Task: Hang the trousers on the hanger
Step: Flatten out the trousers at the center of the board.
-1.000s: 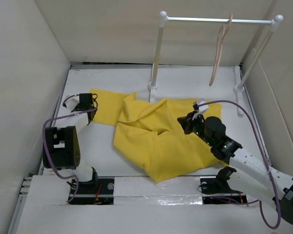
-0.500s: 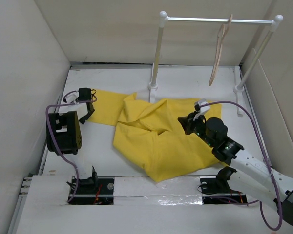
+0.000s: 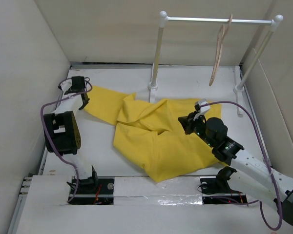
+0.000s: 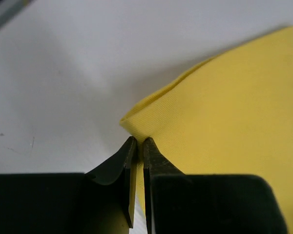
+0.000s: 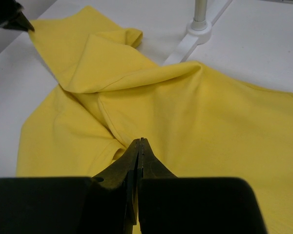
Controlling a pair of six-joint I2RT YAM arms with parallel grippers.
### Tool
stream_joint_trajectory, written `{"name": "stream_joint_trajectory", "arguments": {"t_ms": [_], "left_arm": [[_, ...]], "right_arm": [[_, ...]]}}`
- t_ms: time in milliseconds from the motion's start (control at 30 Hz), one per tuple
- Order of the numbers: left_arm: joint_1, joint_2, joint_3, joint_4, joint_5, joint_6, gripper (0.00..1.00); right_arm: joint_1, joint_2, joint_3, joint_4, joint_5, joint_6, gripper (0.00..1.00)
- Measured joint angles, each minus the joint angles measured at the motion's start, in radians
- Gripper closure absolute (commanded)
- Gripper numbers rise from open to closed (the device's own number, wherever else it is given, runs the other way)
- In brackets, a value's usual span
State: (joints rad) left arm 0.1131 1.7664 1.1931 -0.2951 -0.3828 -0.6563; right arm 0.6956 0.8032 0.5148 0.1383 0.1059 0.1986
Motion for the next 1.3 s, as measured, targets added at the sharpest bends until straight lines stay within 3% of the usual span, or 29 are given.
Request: {"name": "stream_joint_trajectory", "arguments": {"t_ms": [267, 367, 500, 633, 833, 1033, 1300], "left_arm": [[0.0, -0.2, 0.396, -0.035, 0.077, 0.081, 1.0], [0.0, -0.262, 0.453, -0.027, 0.105, 0.086, 1.0], [0.02, -0.304, 0.434, -0.019, 0.118, 0.098, 1.0], [0.113, -0.306, 0.304, 0.021, 0.155, 0.103, 1.0], [0.251, -0.201, 0.27, -0.038, 0.248, 0.091, 1.0], [0.241, -0.243, 0.253, -0.034, 0.286, 0.045, 1.0], [0.235, -0.468, 0.139, -0.063, 0.277, -0.035, 1.0]], "right_arm": [[0.0, 0.002, 0.0, 0.0, 0.008, 0.0, 0.99], [0.0, 0.002, 0.0, 0.0, 0.016, 0.0, 1.0], [0.0, 0.002, -0.001, 0.0, 0.037, 0.0, 1.0], [0.0, 0.002, -0.003, 0.0, 0.052, 0.002, 1.0], [0.0, 0.017, -0.006, 0.001, 0.061, 0.003, 0.99], [0.0, 0.03, -0.006, -0.004, 0.064, 0.003, 0.99], [0.0, 0.001, -0.006, -0.019, 0.062, 0.003, 0.98]]}}
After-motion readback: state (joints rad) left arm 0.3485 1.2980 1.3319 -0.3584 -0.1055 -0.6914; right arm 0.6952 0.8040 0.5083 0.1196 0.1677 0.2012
